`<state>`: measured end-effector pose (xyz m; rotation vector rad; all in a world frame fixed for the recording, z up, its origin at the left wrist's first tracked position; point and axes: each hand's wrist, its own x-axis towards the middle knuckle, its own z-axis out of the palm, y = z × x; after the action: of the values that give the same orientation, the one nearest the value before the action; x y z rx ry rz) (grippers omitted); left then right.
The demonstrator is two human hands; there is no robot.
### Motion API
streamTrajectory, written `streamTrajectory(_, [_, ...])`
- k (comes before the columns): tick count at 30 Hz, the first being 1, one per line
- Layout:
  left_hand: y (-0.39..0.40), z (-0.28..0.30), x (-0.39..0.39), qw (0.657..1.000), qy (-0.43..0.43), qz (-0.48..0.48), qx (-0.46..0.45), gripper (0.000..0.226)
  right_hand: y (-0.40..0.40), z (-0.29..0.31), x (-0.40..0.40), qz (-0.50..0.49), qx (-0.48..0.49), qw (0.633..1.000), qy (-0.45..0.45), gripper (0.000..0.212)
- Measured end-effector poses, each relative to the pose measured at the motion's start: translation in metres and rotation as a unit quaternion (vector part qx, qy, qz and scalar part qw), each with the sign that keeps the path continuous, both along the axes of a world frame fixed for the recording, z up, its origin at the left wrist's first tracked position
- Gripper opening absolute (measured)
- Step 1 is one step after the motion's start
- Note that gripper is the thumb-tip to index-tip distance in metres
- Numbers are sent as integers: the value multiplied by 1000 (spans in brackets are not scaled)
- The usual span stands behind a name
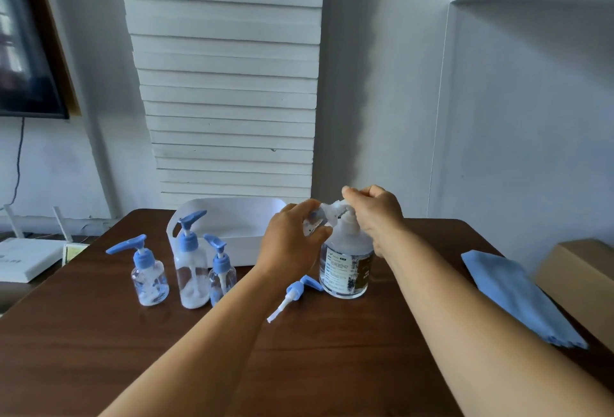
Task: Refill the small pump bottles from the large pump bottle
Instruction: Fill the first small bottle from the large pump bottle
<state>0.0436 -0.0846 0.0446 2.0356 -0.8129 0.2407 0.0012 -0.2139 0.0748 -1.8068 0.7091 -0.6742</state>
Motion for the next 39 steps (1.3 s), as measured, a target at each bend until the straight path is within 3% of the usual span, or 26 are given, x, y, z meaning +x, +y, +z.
streamTrajectory(18, [-2, 8, 2, 1000, -16, 7, -2, 34, -4, -1, 3, 0, 13, 1000, -19, 27])
streamTrajectory(24, [0, 5, -1, 1000, -7, 10, -1, 30, -5, 2, 3, 15, -16, 999, 32, 26])
streamTrajectory(29, [-3, 9, 2, 1000, -15, 9, -3, 35, -7, 1, 2, 1, 21, 1000, -18, 26])
streamTrajectory(39, [-2, 10, 0, 1000, -1, -1, -13, 33, -3, 4, 0, -2, 34, 999, -18, 32])
